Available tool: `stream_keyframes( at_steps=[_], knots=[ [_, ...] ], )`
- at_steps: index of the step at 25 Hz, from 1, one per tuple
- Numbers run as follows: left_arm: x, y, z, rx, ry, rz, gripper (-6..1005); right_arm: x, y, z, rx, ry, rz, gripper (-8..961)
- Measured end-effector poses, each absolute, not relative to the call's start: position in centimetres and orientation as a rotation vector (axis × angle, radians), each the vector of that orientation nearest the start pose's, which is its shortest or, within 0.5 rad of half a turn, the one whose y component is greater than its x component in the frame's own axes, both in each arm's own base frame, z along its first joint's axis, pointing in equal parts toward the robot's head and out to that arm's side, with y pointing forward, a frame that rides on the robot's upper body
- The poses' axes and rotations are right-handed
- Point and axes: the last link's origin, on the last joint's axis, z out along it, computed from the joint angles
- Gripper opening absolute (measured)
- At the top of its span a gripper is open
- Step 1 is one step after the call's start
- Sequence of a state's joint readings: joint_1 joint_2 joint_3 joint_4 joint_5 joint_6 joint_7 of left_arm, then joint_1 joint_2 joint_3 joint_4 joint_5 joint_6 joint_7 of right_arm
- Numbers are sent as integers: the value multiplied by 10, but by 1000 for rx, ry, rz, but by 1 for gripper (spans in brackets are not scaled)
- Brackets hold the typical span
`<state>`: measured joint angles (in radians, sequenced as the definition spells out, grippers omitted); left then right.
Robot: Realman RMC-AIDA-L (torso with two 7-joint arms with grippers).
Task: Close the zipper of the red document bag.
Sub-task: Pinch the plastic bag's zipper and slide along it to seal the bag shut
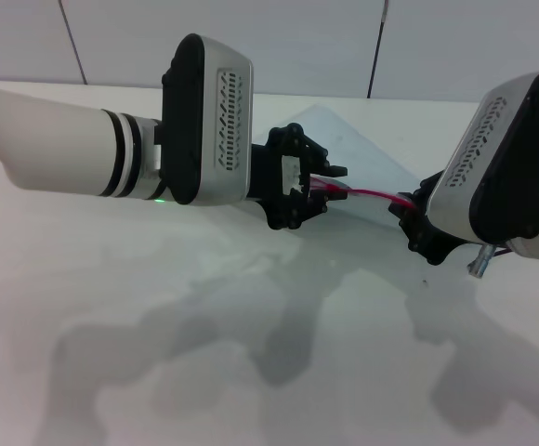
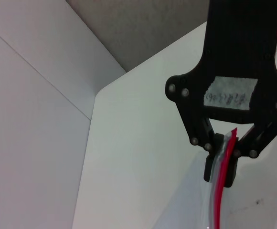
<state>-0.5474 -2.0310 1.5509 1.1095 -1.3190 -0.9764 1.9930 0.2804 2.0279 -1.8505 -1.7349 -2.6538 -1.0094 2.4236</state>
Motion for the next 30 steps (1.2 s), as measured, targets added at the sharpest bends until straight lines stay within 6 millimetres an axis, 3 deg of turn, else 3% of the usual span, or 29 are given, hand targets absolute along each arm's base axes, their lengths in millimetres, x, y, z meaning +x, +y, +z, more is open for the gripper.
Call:
stream_keyframes(
  at_steps=[10,30],
  knots=[
    [-147,379,-42,-2629,647,-125,121,136,324,-21,-2490,96,-214,52],
    [-156,384,-43,-2607,607,-92,84,138,323,-21,-2488,102,-215,54]
  ],
)
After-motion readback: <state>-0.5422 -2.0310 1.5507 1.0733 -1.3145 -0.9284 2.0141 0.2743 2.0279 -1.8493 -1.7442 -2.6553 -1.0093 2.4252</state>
